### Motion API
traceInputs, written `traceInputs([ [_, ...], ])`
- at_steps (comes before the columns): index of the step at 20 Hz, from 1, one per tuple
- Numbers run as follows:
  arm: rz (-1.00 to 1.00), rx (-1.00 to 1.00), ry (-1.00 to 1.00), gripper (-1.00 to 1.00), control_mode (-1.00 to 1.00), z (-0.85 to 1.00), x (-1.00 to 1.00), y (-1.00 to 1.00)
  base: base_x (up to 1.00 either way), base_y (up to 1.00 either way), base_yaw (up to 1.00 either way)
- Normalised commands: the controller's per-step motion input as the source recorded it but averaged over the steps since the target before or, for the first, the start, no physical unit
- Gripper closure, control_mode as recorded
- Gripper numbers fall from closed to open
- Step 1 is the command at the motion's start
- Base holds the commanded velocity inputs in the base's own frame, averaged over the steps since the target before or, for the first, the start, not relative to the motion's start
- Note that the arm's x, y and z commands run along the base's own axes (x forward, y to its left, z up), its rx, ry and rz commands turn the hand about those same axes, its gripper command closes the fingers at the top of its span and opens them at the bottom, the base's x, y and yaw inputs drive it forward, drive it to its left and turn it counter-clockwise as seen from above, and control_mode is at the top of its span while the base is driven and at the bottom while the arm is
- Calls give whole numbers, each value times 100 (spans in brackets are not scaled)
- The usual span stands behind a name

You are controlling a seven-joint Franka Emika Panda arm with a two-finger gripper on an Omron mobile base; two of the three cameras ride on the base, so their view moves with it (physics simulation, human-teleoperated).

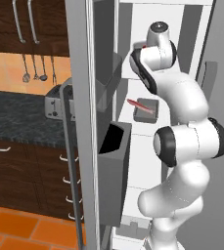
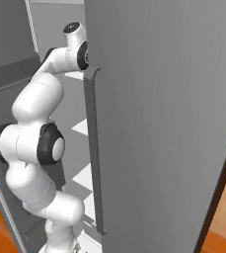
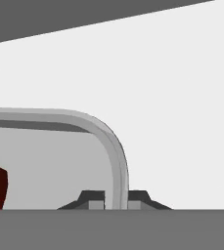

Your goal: Take the meat container that has the steak and place it on the second highest rack of the freezer. Then take the vegetable container that has the lemon wedge and bell pepper and place it on the highest rack of the freezer.

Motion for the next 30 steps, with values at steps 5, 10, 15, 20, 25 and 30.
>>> traceInputs([
  [5, 0, 0, 5, 100, -100, -2, 41, 0, 0, 0, 0],
  [10, 0, 0, 0, 100, -100, -21, 31, -6, 0, 0, 0],
  [15, 0, 0, -1, 100, -100, -3, 0, 0, 0, 0, 0],
  [20, 0, 0, 0, -100, -100, 0, 0, 0, 0, 0, 0],
  [25, 0, 0, 0, -100, -100, 0, 0, 0, 0, 0, 0],
  [30, -3, 0, -18, -100, -100, 0, -52, 1, 0, 0, 0],
])
